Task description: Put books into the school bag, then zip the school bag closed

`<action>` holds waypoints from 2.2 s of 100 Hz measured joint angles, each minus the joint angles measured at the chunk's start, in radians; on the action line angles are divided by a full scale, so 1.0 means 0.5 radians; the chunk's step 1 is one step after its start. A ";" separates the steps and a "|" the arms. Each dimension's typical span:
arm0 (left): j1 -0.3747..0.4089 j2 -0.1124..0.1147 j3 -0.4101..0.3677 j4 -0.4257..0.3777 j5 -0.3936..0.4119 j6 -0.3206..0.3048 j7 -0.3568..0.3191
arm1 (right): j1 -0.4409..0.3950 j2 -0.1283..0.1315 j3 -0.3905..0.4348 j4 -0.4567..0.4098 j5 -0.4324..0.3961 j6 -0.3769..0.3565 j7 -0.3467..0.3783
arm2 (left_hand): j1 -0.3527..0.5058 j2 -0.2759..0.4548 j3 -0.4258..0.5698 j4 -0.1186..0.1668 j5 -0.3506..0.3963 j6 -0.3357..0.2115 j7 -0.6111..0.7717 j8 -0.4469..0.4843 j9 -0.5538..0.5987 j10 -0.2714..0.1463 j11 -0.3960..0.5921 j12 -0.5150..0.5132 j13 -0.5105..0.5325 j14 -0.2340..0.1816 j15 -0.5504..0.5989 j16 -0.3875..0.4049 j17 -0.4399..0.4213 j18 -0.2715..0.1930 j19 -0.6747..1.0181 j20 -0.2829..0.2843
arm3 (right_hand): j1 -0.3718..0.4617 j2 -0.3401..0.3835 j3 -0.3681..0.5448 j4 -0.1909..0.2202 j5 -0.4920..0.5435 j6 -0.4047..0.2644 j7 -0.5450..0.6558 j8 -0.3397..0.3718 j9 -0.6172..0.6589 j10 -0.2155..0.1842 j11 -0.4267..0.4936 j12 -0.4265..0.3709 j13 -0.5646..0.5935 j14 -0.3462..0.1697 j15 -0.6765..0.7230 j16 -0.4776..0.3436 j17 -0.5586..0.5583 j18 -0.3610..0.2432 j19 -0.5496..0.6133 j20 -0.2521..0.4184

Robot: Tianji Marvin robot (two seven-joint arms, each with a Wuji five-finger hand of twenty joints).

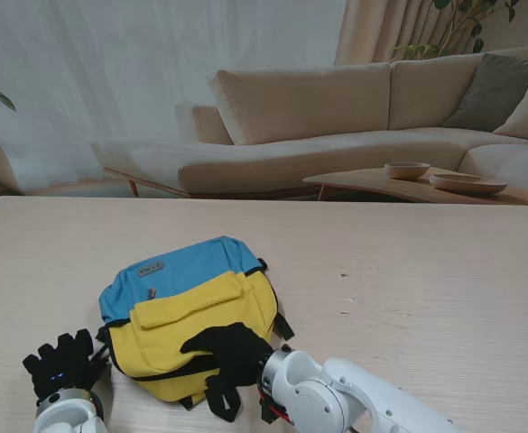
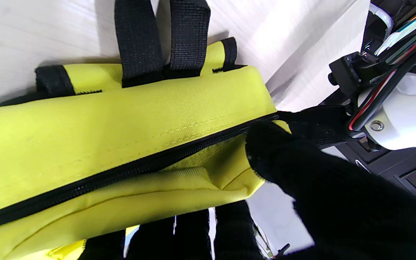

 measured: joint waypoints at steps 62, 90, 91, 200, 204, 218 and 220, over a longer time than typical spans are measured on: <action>-0.059 0.003 -0.002 0.037 -0.054 -0.047 -0.064 | 0.006 -0.001 -0.003 0.004 0.016 0.002 0.001 | 0.398 0.040 -0.129 0.000 0.061 0.002 -0.063 -0.158 0.029 0.017 0.003 0.000 0.000 0.000 0.025 0.021 0.000 0.004 0.000 0.000 | 0.000 0.000 0.000 0.000 0.000 0.000 0.003 0.000 0.002 0.000 0.001 0.009 0.000 0.001 0.000 0.005 0.000 -0.005 0.000 0.009; -0.042 0.002 -0.019 0.031 -0.059 -0.088 -0.046 | 0.005 -0.001 -0.003 0.004 0.020 0.004 0.000 | 0.648 0.070 -0.150 0.000 0.323 0.009 -0.141 -0.226 0.113 0.022 0.013 0.155 0.002 0.003 0.050 0.023 0.000 0.006 0.000 0.000 | 0.000 0.000 0.000 0.001 0.000 0.000 0.004 0.000 0.003 0.000 0.001 0.009 0.000 0.001 0.000 0.005 -0.001 -0.010 0.000 0.010; -0.041 0.002 -0.020 0.031 -0.061 -0.090 -0.044 | 0.005 -0.001 -0.003 0.004 0.020 0.004 0.000 | 0.655 0.071 -0.170 0.000 0.337 0.009 -0.142 -0.227 0.130 0.022 0.016 0.173 0.002 0.003 0.050 0.023 0.000 0.006 0.000 0.000 | 0.000 0.000 0.000 0.001 0.000 0.000 0.004 0.000 0.003 0.000 0.001 0.009 0.000 0.001 0.000 0.005 -0.001 -0.011 0.000 0.010; 0.255 -0.007 -0.175 -0.307 -0.019 -0.250 -0.095 | 0.241 -0.104 -0.269 0.144 0.245 0.170 -0.077 | 0.638 -0.027 0.012 0.000 0.515 0.024 -0.178 -0.127 0.333 0.048 -0.046 0.384 0.055 0.028 0.096 0.044 0.000 0.013 0.031 0.000 | -0.656 0.941 -1.265 -0.096 0.203 0.023 -0.178 -0.003 0.132 0.000 -0.167 -0.026 0.000 -0.030 -0.042 0.002 -0.080 -0.288 0.160 0.098; 0.282 -0.003 -0.184 -0.341 0.002 -0.253 -0.136 | 0.250 -0.109 -0.278 0.154 0.245 0.176 -0.075 | 0.636 -0.042 0.047 0.000 0.517 0.025 -0.178 -0.126 0.333 0.048 -0.046 0.384 0.055 0.028 0.096 0.045 0.000 0.021 0.048 0.000 | -0.656 0.941 -1.265 -0.096 0.203 0.023 -0.178 -0.003 0.132 -0.001 -0.167 -0.026 0.000 -0.030 -0.042 0.002 -0.084 -0.319 0.158 0.098; 0.346 0.008 -0.199 -0.404 0.064 -0.254 -0.172 | 0.258 -0.119 -0.284 0.172 0.249 0.177 -0.072 | 0.537 -0.119 0.243 0.000 0.559 0.036 -0.203 -0.081 0.347 0.050 -0.047 0.409 0.081 0.045 0.104 0.045 0.000 0.031 0.057 0.000 | -0.656 0.945 -1.265 -0.096 0.203 0.023 -0.182 -0.003 0.132 -0.001 -0.168 -0.026 0.000 -0.030 -0.042 0.002 -0.095 -0.353 0.158 0.097; 0.353 0.010 -0.202 -0.413 0.074 -0.254 -0.186 | 0.257 -0.120 -0.284 0.172 0.250 0.177 -0.073 | 0.513 -0.128 0.295 0.000 0.561 0.049 -0.203 -0.075 0.357 0.052 -0.047 0.409 0.083 0.047 0.103 0.045 0.000 0.032 0.072 0.000 | -0.656 0.945 -1.265 -0.096 0.203 0.023 -0.183 -0.003 0.132 -0.001 -0.168 -0.026 0.000 -0.030 -0.042 0.002 -0.095 -0.353 0.158 0.097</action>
